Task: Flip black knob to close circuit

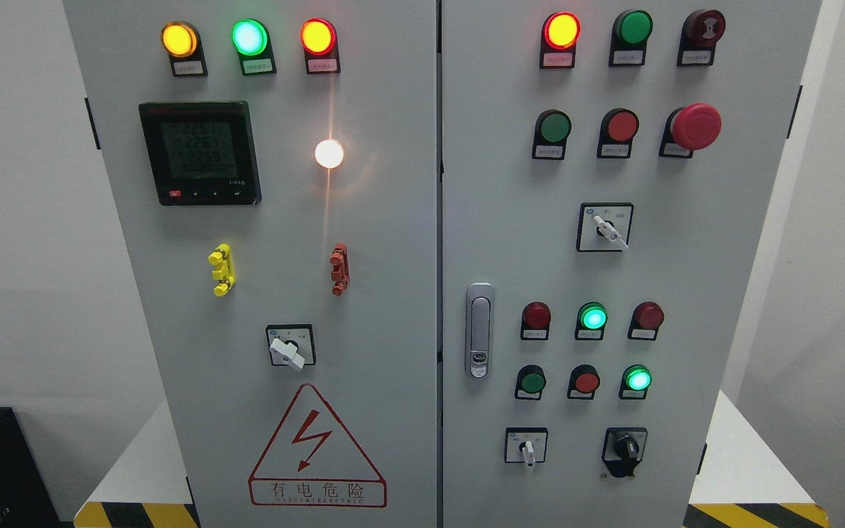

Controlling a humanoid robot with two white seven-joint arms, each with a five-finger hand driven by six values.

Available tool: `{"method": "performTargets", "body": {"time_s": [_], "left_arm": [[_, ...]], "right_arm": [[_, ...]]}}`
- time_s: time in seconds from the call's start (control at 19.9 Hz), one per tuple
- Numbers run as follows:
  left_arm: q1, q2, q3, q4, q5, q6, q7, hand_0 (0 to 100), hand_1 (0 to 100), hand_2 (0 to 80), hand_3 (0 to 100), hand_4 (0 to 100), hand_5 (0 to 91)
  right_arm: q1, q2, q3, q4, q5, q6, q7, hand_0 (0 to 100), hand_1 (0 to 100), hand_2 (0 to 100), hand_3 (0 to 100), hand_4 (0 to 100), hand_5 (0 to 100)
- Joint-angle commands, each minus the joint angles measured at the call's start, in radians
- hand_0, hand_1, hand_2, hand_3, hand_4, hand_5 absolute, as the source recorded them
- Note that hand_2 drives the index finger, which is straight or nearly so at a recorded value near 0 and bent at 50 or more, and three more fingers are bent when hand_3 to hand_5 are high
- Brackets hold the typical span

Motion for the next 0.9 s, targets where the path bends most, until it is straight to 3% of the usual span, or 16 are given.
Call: {"method": "performTargets", "body": {"time_s": [0.0,0.3,0.55,0.85], "left_arm": [[0.021,0.0,0.0,-0.023,0.0,0.0,0.0,12,56,0.0,0,0,0.0],[0.021,0.0,0.0,-0.023,0.0,0.0,0.0,12,56,0.0,0,0,0.0],[0.021,0.0,0.0,-0.023,0.0,0.0,0.0,12,56,0.0,0,0,0.0],[0.021,0.0,0.0,-0.023,0.0,0.0,0.0,12,56,0.0,0,0,0.0]], "right_arm": [[0.026,0.013,-0.074,-0.361,0.153,0.008,0.011,0,0,92,100,90,96],[0.014,0.013,-0.134,-0.432,0.254,0.02,0.039,0,0,92,100,91,96],[-0.002,0.027,-0.131,-0.511,0.301,0.123,0.08,0,0,92,100,91,97],[-0.074,0.027,-0.12,-0.533,0.332,0.199,0.091,0,0,93,100,92,97]]}}
